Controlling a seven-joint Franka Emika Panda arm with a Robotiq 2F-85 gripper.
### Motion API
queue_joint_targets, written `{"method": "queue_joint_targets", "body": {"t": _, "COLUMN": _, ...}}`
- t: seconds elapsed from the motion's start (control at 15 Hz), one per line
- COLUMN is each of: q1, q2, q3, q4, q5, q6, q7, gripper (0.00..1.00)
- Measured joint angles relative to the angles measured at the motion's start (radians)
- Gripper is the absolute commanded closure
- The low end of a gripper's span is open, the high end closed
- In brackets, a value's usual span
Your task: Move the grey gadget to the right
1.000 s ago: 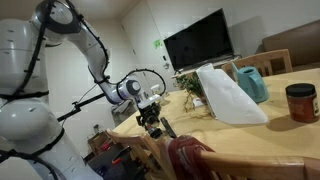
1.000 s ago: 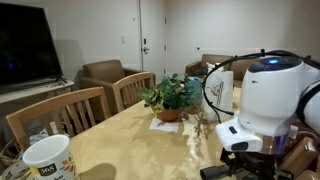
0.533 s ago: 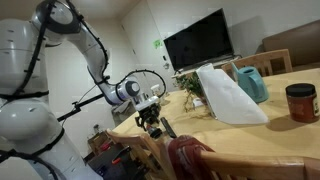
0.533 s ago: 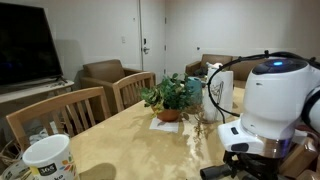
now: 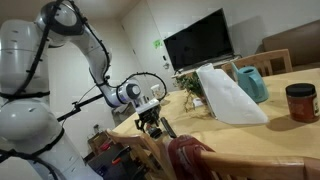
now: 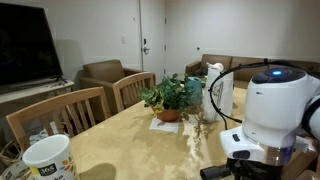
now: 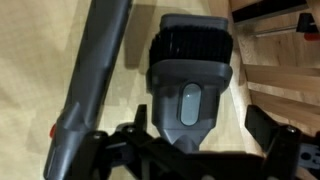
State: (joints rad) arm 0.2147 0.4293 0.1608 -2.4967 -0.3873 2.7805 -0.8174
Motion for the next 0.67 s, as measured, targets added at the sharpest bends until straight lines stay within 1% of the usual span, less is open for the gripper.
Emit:
{"method": "queue_joint_targets", "body": {"t": 0.47, "q1": -0.019, "q2": 0.050, "q3": 0.000, "q4": 0.031, "q5": 0.000, "q6": 0.001, "q7": -0.002, "gripper": 0.00}}
{"method": "queue_joint_targets", "body": {"t": 0.53, "q1": -0.021, "q2": 0.055, "q3": 0.000, "q4": 0.038, "q5": 0.000, "q6": 0.001, "q7": -0.002, "gripper": 0.23}}
{"method": "queue_joint_targets", "body": {"t": 0.6, "q1": -0.023, "q2": 0.060, "q3": 0.000, "q4": 0.045, "q5": 0.000, "q6": 0.001, "q7": -0.003, "gripper": 0.26}}
{"method": "queue_joint_targets", "body": {"t": 0.67, "q1": -0.023, "q2": 0.064, "q3": 0.000, "q4": 0.051, "q5": 0.000, "q6": 0.001, "q7": -0.003, "gripper": 0.34}}
